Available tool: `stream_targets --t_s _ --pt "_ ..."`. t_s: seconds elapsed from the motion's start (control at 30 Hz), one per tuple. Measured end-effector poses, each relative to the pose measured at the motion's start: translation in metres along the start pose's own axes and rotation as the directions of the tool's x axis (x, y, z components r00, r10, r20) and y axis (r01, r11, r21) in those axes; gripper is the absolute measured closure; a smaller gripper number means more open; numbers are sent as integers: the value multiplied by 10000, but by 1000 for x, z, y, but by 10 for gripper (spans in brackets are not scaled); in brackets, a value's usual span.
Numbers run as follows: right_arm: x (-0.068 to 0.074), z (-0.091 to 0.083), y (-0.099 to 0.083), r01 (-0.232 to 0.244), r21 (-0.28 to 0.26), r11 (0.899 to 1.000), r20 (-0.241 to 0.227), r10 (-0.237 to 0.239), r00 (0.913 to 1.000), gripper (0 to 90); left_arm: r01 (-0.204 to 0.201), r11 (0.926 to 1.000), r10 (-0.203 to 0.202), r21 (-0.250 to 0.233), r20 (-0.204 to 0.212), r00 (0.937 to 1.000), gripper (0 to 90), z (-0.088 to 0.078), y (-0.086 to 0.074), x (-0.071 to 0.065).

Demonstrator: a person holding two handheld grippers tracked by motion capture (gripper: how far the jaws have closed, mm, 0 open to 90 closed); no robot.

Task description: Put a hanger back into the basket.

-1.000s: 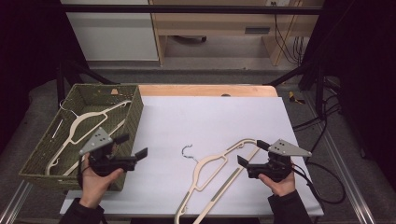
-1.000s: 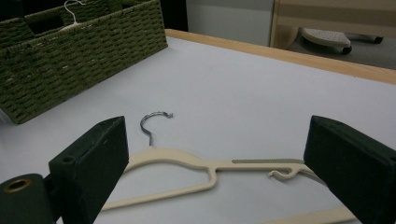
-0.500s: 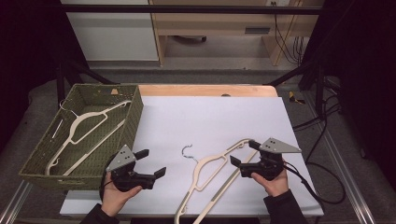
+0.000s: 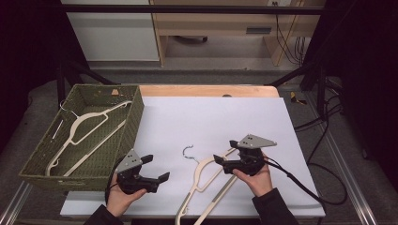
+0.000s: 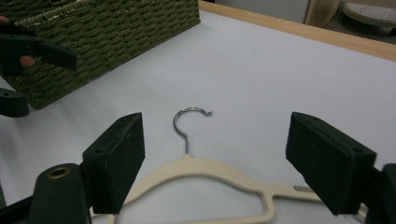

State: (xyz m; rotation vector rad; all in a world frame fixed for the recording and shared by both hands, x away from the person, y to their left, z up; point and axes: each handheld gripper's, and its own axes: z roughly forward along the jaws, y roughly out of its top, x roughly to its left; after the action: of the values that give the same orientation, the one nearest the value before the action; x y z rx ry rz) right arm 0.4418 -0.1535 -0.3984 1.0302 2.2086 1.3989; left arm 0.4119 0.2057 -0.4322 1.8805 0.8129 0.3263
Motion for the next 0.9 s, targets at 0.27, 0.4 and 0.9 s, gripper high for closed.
stream_targets --t_s 0.27,0.4,0.9 --pt "8 33 9 226 805 9965 -234 -208 9995 283 49 10000 -49 28 0 10000 79 0 -1 1" --pt "11 51 12 416 1189 9920 -307 -382 9988 335 127 9999 -127 42 21 9999 79 0 -2 3" --pt "15 102 1 174 2639 9644 -479 -49 9988 539 139 9999 -139 94 -20 9999 79 1 -2 3"
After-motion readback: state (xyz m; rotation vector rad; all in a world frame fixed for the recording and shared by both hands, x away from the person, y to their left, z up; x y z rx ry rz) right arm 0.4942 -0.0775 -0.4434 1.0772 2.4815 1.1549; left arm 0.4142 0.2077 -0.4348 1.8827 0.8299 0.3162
